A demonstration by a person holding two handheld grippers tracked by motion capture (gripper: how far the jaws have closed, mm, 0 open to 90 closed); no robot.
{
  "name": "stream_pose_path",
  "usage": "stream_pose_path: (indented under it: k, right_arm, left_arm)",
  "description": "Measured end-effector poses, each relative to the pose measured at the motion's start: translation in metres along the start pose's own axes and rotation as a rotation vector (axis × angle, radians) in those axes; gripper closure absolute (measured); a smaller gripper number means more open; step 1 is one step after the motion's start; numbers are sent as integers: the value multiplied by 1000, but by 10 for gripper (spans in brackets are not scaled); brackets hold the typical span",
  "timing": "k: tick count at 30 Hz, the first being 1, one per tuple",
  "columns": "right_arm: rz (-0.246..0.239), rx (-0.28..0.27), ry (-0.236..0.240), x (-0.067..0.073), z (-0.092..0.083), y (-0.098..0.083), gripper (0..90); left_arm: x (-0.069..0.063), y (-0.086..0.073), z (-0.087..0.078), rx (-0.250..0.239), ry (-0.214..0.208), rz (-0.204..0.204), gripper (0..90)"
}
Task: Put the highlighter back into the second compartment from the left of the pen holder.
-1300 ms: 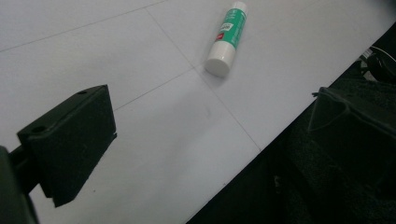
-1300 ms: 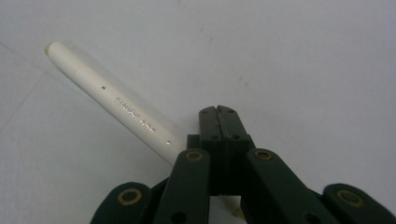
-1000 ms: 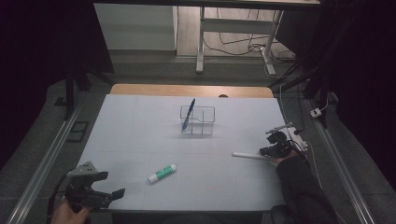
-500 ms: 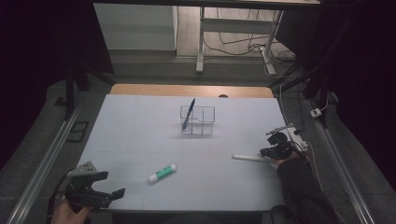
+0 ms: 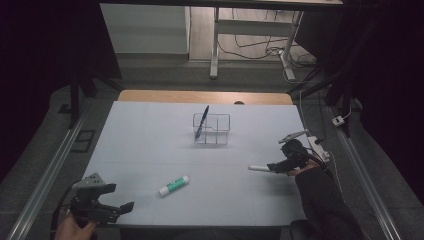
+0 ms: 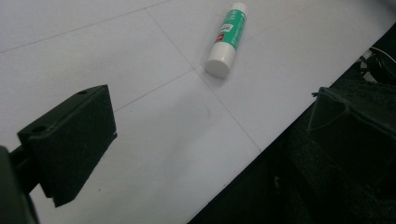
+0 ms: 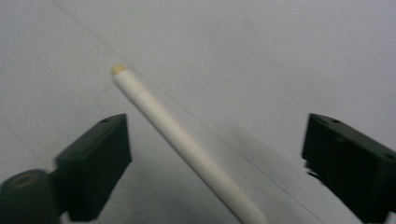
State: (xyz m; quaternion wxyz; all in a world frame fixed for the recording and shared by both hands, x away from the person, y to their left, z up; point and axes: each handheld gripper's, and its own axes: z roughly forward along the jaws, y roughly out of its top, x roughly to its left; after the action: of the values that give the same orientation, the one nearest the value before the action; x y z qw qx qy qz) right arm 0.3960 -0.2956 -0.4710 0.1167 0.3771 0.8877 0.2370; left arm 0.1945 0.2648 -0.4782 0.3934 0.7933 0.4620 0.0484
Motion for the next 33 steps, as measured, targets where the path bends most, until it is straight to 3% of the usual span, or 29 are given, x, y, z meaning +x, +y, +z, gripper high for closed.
stream_pose_path:
  k: [5, 12, 21, 29, 33]
  right_arm:
    - [-125, 33, 31, 13, 10, 8, 8]
    - [-218, 123, 65, 27, 27, 20, 7]
    - [-347, 208, 111, 37, 44, 31, 422]
    - [-385, 224, 143, 37, 47, 40, 690]
    - [-377, 233, 154, 36, 47, 41, 784]
  left_arm:
    - [0, 0, 0, 0, -1, -1, 11]
    - [0, 0, 0, 5, -2, -2, 12]
    - [1, 0, 1, 7, -5, -1, 12]
    - [1, 0, 1, 8, -5, 0, 13]
    - [0, 0, 1, 9, -6, 0, 13]
